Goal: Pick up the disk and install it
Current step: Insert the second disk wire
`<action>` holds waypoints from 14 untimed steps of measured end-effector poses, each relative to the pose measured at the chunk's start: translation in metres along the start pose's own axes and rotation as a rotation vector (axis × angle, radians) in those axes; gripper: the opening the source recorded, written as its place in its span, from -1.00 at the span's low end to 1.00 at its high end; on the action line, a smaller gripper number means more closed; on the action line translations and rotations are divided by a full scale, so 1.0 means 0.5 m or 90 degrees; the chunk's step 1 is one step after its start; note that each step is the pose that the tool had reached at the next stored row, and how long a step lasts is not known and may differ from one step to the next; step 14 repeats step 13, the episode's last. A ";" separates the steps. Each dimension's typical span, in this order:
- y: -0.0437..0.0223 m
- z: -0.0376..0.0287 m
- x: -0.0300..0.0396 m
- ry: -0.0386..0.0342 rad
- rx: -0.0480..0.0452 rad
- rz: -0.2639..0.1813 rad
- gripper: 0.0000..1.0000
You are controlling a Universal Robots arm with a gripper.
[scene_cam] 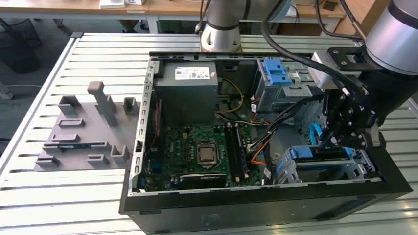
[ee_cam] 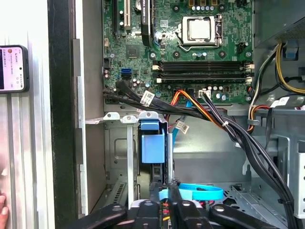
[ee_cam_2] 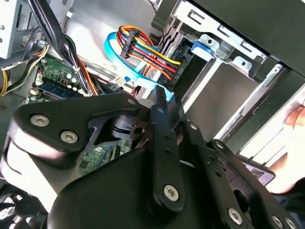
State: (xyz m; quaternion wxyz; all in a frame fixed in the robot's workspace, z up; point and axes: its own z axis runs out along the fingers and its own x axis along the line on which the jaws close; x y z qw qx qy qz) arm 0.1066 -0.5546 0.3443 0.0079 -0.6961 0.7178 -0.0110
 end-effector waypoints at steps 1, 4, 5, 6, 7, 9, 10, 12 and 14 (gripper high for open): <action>0.000 0.000 0.000 -0.0002 0.0000 0.000 -0.55; 0.000 0.000 0.000 0.0000 0.0000 0.000 -0.79; 0.000 0.000 0.000 0.0000 0.0000 0.000 -0.79; 0.000 0.000 0.000 0.0000 0.0000 0.000 -0.79; 0.000 0.000 0.000 0.0000 0.0000 0.000 -0.79; 0.000 0.000 0.000 0.0000 0.0000 0.000 -0.79; 0.000 0.000 0.000 -0.0001 0.0000 0.000 -0.79; 0.000 0.000 0.000 0.0000 0.0000 0.000 -0.79; 0.000 0.000 0.000 -0.0001 0.0000 0.000 -0.79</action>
